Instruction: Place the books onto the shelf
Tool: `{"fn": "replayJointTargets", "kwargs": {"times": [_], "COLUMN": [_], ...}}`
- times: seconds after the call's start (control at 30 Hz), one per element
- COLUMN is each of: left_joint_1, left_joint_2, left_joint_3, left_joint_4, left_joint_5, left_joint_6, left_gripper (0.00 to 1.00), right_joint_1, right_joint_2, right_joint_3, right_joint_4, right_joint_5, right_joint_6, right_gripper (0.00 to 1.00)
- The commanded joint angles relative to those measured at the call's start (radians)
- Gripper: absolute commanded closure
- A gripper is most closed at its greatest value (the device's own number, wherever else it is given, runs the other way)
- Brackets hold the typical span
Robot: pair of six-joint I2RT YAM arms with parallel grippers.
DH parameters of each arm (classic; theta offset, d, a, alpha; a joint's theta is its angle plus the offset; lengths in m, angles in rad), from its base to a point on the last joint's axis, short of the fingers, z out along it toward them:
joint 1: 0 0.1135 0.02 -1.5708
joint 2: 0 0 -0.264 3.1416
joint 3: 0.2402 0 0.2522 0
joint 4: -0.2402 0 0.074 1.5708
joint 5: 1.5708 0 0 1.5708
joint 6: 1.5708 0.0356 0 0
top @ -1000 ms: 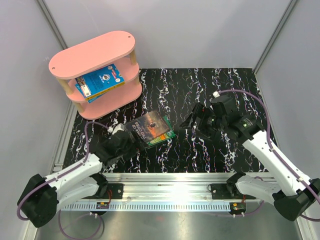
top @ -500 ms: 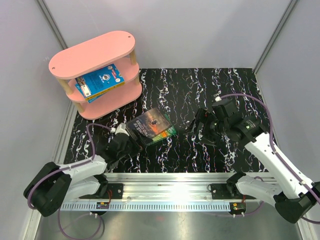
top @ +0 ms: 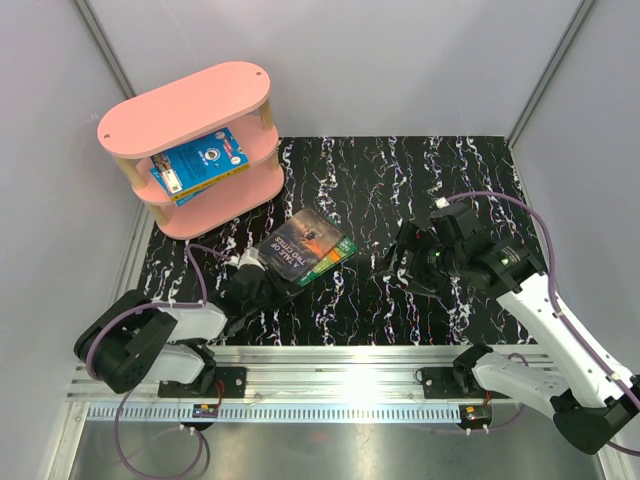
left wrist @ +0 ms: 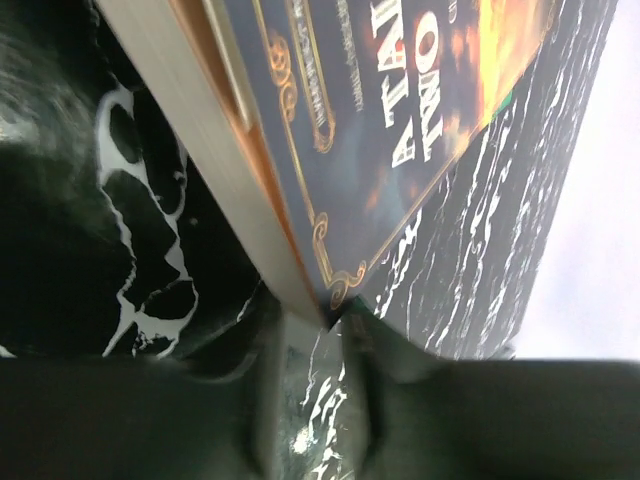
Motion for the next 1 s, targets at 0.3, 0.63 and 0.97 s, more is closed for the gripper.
{"fn": "replayJointTargets", "kwargs": {"times": [0.3, 0.63, 0.97], "left_joint_1": [0.000, -0.002, -0.003], "left_joint_2": [-0.277, -0.616, -0.686], "left_joint_3": [0.031, 0.039, -0.070], "left_joint_4": [-0.339, -0.641, -0.586], "left_joint_5": [-0.032, -0.093, -0.110], "left_joint_6": [0.082, 0.134, 0.082], "left_gripper": [1.00, 1.00, 1.00], "right_joint_1": [-0.001, -0.001, -0.001], "right_joint_2": [-0.090, -0.150, -0.127], "right_joint_3": [-0.182, -0.487, -0.724], "right_joint_4": [0.116, 0.520, 0.742], "right_joint_5": [-0.046, -0.175, -0.224], "right_joint_6": [0.020, 0.080, 0.109], "right_gripper": [0.00, 0.00, 0.00]}}
